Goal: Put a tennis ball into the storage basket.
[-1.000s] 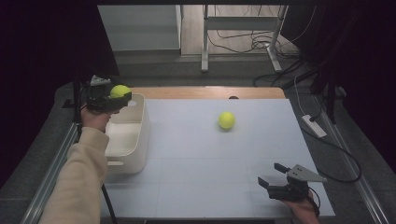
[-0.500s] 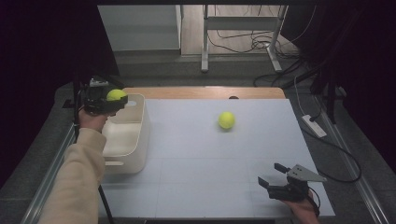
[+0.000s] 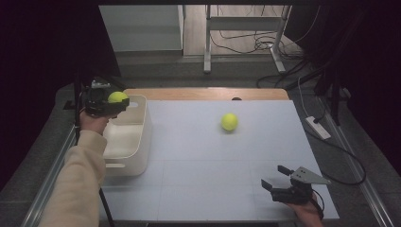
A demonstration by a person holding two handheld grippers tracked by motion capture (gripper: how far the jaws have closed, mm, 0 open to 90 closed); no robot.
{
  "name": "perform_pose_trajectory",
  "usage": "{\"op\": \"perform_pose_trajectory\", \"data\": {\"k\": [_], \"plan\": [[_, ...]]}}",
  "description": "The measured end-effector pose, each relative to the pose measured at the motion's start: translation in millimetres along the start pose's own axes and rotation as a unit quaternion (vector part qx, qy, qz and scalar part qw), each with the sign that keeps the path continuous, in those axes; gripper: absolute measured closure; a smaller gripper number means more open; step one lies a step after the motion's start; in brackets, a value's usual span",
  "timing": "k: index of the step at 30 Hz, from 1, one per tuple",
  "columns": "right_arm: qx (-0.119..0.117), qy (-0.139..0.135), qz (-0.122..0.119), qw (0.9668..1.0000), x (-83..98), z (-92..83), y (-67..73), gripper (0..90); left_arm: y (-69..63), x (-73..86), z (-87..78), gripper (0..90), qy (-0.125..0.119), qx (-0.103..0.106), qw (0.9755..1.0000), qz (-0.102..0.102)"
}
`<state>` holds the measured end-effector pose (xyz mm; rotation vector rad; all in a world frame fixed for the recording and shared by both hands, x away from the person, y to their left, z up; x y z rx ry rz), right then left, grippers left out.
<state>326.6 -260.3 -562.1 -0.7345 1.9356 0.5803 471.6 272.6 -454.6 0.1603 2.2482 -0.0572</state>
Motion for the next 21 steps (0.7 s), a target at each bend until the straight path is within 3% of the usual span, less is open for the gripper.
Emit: {"op": "perform_pose_trajectory", "data": {"k": [5,11,16,21], "plan": [[0.000,0.000,0.001,1.0000,0.0,-0.6,0.0,10.8,-3.9,-4.4,-3.7,11.4,-0.013,0.002,0.9999,-0.006],[-0.001,-0.001,0.004,1.0000,-0.7,0.0,-1.1,10.8,-20.7,-8.9,-13.5,10.0,-0.028,0.037,0.9989,0.005],[-0.004,-0.004,0.009,0.9999,-2.7,3.9,-1.4,10.8,-41.6,-15.4,-28.6,10.8,-0.052,0.075,0.9956,0.021],[-0.005,-0.003,0.007,1.0000,-3.5,5.7,-1.4,10.7,-52.4,-19.0,-35.7,10.8,-0.065,0.091,0.9933,0.027]]}}
Point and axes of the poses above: each handheld gripper's, and its own axes: z roughly forward along the jaws, x roughly out of its underside, y roughly to its left, the point moved 10 cm from there along z, roughly forward along the jaws, and after that the axes turned 4 degrees about -x, right-handed, at the moved point
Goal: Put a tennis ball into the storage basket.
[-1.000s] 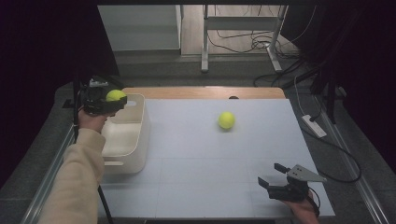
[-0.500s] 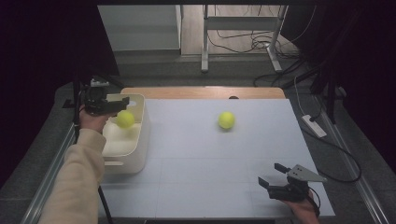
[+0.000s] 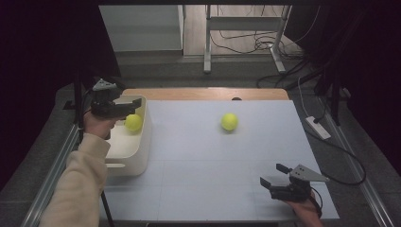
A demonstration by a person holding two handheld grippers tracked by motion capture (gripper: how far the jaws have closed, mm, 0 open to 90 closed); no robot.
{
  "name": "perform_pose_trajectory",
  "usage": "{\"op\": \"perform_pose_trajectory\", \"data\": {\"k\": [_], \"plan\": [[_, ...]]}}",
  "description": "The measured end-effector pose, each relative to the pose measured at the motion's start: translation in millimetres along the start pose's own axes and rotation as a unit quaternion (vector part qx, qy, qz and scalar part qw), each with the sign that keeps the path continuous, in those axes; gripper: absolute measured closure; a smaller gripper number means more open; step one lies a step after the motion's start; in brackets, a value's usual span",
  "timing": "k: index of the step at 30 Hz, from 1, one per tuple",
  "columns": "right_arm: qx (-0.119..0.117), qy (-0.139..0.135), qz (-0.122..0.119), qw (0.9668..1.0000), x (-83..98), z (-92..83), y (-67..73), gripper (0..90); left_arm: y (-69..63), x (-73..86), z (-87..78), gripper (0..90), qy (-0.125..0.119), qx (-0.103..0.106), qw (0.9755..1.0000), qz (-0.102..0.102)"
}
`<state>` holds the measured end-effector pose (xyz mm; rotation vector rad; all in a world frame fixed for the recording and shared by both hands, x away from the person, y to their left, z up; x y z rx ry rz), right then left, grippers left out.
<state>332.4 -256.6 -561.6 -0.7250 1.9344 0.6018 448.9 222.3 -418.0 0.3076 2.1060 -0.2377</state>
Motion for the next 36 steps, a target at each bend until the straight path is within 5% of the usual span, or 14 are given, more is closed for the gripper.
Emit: {"op": "perform_pose_trajectory", "data": {"k": [14,20,26,36], "plan": [[0.002,-0.001,-0.003,1.0000,0.7,-3.0,0.9,10.8,-37.6,-7.3,-5.1,11.3,-0.026,0.054,0.9981,0.014],[0.003,-0.005,-0.005,1.0000,0.6,-5.4,1.0,10.8,-59.4,-14.6,-7.4,12.4,-0.042,0.093,0.9947,0.012],[0.004,-0.006,-0.005,1.0000,0.8,-7.9,1.5,10.8,-79.5,-18.0,-4.1,12.3,-0.042,0.113,0.9923,0.029],[0.006,-0.006,-0.005,0.9999,1.5,-7.9,2.1,10.8,-117.1,-20.1,1.1,12.2,-0.044,0.155,0.9850,0.062]]}}
Point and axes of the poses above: each handheld gripper's, and its own axes: z roughly forward along the jaws, x roughly out of its underside, y roughly to its left, the point moved 10 cm from there along z, roughly forward along the jaws, and after that the axes turned 4 degrees about -x, right-handed, at the moved point
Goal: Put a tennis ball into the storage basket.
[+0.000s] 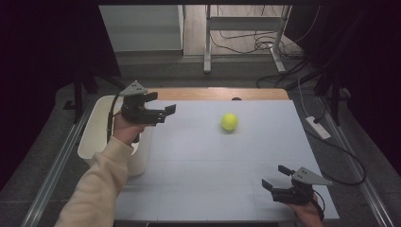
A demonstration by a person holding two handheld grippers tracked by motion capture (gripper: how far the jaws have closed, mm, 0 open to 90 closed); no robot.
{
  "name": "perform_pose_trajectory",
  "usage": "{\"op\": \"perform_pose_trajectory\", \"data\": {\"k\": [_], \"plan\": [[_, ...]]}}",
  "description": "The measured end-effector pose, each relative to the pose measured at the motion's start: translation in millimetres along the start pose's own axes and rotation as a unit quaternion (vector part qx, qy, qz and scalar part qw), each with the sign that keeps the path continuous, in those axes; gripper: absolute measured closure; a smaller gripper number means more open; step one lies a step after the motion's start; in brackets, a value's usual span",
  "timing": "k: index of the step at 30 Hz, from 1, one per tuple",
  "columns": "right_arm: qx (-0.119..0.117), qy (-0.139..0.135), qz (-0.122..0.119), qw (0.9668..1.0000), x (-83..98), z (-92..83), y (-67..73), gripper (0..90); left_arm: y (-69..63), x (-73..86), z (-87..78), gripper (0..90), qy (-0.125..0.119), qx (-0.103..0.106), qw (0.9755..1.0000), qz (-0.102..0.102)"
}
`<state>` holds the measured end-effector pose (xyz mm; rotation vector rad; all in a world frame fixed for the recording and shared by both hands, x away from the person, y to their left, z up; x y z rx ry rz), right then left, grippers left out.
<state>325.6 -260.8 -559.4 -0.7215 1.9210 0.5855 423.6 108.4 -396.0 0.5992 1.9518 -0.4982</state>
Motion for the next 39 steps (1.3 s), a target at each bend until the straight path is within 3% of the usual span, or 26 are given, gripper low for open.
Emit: {"op": "perform_pose_trajectory", "data": {"k": [8,22,39], "plan": [[0.000,0.000,0.001,1.0000,-0.2,-0.2,-0.3,10.8,-14.8,0.4,11.5,12.1,0.006,0.015,0.9998,0.014],[-0.001,-0.001,0.000,1.0000,-0.5,0.4,-0.3,10.8,-25.4,10.4,27.4,12.1,0.025,0.024,0.9993,0.017],[-0.004,-0.002,-0.004,1.0000,0.0,-2.3,1.1,10.8,-40.1,23.5,62.2,11.9,0.085,0.018,0.9959,0.029]]}}
Point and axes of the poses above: each handheld gripper's, and its own axes: z roughly forward along the jaws, x roughly out of its underside, y roughly to its left, the point moved 10 cm from there along z, roughly forward along the jaws, and after that the axes turned 4 degrees about -x, right-handed, at the moved point
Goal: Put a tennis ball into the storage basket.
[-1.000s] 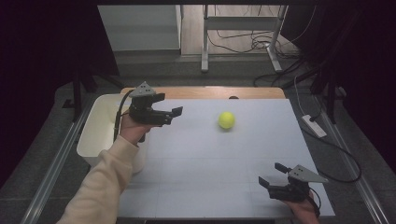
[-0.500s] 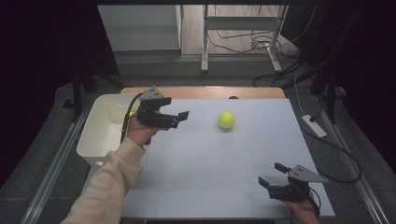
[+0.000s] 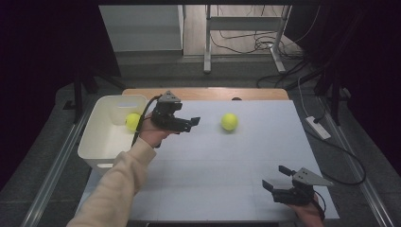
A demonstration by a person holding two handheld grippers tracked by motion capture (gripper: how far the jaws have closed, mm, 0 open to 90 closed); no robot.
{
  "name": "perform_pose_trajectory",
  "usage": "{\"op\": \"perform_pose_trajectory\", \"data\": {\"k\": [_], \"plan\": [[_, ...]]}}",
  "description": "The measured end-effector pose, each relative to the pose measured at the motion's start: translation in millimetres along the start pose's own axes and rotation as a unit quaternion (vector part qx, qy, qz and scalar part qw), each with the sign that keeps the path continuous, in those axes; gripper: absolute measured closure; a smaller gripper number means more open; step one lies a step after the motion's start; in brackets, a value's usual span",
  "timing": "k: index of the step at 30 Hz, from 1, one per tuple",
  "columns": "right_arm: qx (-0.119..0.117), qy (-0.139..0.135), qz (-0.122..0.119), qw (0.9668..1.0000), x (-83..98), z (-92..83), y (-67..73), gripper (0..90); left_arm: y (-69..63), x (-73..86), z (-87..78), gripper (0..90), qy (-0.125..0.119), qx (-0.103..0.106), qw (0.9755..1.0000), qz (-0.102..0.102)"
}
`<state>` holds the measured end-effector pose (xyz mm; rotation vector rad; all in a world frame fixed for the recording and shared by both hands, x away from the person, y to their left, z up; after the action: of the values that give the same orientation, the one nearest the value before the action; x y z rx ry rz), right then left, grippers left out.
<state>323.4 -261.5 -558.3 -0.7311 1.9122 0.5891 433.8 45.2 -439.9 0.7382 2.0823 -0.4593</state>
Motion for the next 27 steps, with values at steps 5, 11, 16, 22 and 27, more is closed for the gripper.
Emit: {"op": "perform_pose_trajectory", "data": {"k": [5,11,16,22,27], "plan": [[-0.001,0.000,0.000,1.0000,0.2,-1.3,-1.0,10.9,-6.2,-1.2,10.6,11.7,0.009,0.002,1.0000,0.003],[-0.002,0.000,-0.001,1.0000,0.4,-1.5,-1.0,10.9,-12.0,-2.0,18.3,11.6,0.015,0.006,0.9998,0.007],[-0.001,0.002,-0.003,1.0000,0.7,-0.9,-1.2,10.9,-16.8,-2.4,23.7,11.5,0.019,0.011,0.9997,0.009],[-0.001,0.004,-0.003,1.0000,1.1,0.0,-1.2,11.0,-22.8,-3.3,31.6,11.5,0.021,0.018,0.9996,0.010],[-0.002,0.004,-0.002,1.0000,1.4,1.4,-1.3,11.0,-26.4,-2.6,38.3,11.5,0.025,0.022,0.9994,0.010]]}}
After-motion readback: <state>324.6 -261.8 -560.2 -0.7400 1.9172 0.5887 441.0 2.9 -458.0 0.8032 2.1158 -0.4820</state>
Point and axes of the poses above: each handheld gripper's, and its own axes: z roughly forward along the jaws, x roughly out of its underside, y roughly to its left, the point moved 10 cm from there along z, roughly forward along the jaws, and after that the axes turned 4 degrees about -x, right-handed, at the moved point
